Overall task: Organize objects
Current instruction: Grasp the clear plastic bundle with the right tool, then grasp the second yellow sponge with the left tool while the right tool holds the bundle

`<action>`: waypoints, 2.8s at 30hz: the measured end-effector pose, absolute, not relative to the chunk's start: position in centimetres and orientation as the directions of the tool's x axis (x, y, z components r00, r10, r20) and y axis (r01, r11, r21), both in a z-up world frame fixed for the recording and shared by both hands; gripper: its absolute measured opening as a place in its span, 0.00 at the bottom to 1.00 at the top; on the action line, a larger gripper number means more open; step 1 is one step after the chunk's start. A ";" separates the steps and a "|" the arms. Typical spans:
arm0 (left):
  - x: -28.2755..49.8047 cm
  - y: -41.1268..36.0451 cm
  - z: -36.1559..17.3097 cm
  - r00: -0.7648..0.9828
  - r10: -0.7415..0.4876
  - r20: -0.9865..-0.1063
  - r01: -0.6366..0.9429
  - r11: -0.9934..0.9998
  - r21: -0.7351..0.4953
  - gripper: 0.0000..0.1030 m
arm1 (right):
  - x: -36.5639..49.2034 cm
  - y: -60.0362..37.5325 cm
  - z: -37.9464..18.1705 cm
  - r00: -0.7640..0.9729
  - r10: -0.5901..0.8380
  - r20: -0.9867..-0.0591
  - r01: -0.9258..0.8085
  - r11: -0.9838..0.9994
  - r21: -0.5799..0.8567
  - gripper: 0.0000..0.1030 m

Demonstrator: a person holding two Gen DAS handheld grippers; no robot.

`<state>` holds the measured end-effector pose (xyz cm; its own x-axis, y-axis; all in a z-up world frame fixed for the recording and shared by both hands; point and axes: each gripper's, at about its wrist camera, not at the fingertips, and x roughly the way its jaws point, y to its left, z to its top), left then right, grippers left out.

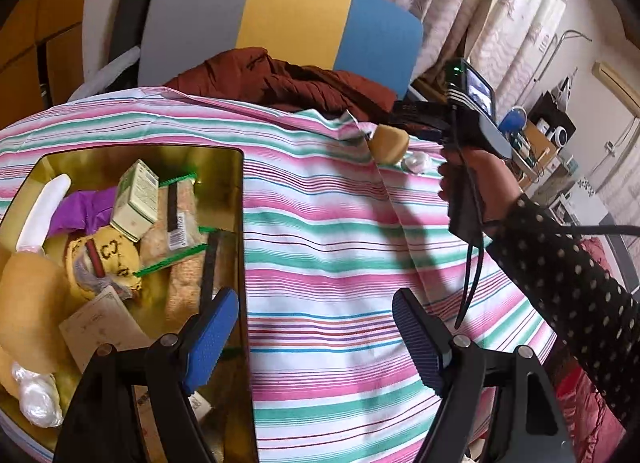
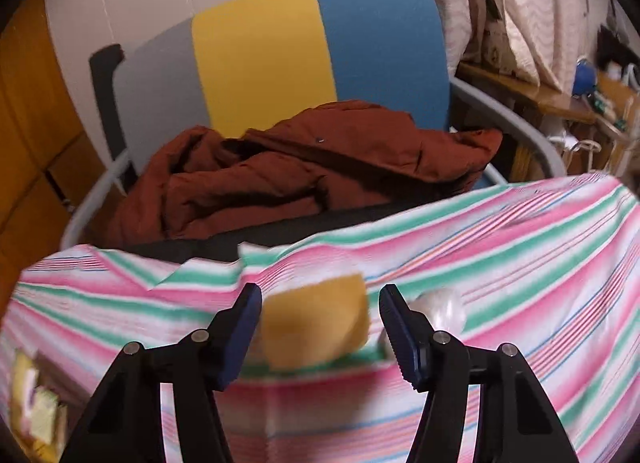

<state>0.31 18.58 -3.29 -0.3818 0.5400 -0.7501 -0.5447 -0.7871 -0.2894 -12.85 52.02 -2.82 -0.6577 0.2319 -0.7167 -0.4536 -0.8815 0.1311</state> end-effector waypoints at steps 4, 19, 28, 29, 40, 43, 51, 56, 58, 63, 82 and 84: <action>0.3 19.3 -3.3 -0.381 0.537 -0.752 -0.554 -0.784 -0.279 0.79 | -11.2 50.9 -4.5 -0.666 0.152 -0.730 -0.392 -0.904 0.170 0.61; 0.0 21.9 -4.6 -0.334 0.540 -0.773 -0.567 -0.770 -0.292 0.79 | -5.0 56.5 -5.2 -0.701 0.202 -0.684 -0.506 -0.817 0.278 0.76; -1.0 23.8 -4.6 -0.330 0.520 -0.788 -0.588 -0.766 -0.259 0.79 | -9.6 58.6 -8.9 -0.624 0.234 -0.745 -0.533 -0.825 0.187 0.42; -1.3 24.3 -4.6 -0.326 0.519 -0.790 -0.594 -0.762 -0.256 0.79 | -9.2 58.7 -8.9 -0.632 0.231 -0.740 -0.532 -0.824 0.196 0.30; -5.8 35.7 -5.8 -0.298 0.522 -0.799 -0.687 -0.699 -0.200 0.82 | 0.2 58.4 -9.2 -0.641 0.244 -0.728 -0.558 -0.800 0.223 0.29; -7.2 39.2 -6.6 -0.288 0.515 -0.807 -0.701 -0.688 -0.189 0.83 | 0.9 58.7 -9.4 -0.643 0.260 -0.721 -0.577 -0.783 0.233 0.29; -9.2 44.9 -8.2 -0.370 0.430 -0.823 -0.735 -0.677 -0.023 0.83 | 0.8 58.2 -9.5 -0.629 0.301 -0.716 -0.588 -0.787 0.185 0.29; -9.2 45.4 -9.6 -0.387 0.465 -0.796 -0.758 -0.653 -0.013 0.85 | 0.7 57.9 -9.5 -0.624 0.317 -0.714 -0.593 -0.787 0.169 0.29; -8.6 45.5 -10.2 -0.401 0.474 -0.784 -0.767 -0.642 0.004 0.85 | 0.7 57.8 -9.5 -0.623 0.321 -0.713 -0.594 -0.787 0.165 0.29; -7.1 46.3 -10.3 -0.427 0.482 -0.765 -0.797 -0.601 0.066 0.68 | 0.7 57.9 -9.5 -0.628 0.321 -0.709 -0.595 -0.785 0.171 0.29; -4.2 42.0 -8.9 -0.510 0.540 -0.670 -0.774 -0.628 0.082 0.42 | 0.8 57.8 -9.4 -0.617 0.357 -0.701 -0.614 -0.776 0.145 0.29; -3.7 41.5 -8.9 -0.516 0.539 -0.665 -0.773 -0.628 0.090 0.42 | 0.9 57.8 -9.3 -0.616 0.365 -0.699 -0.618 -0.774 0.140 0.29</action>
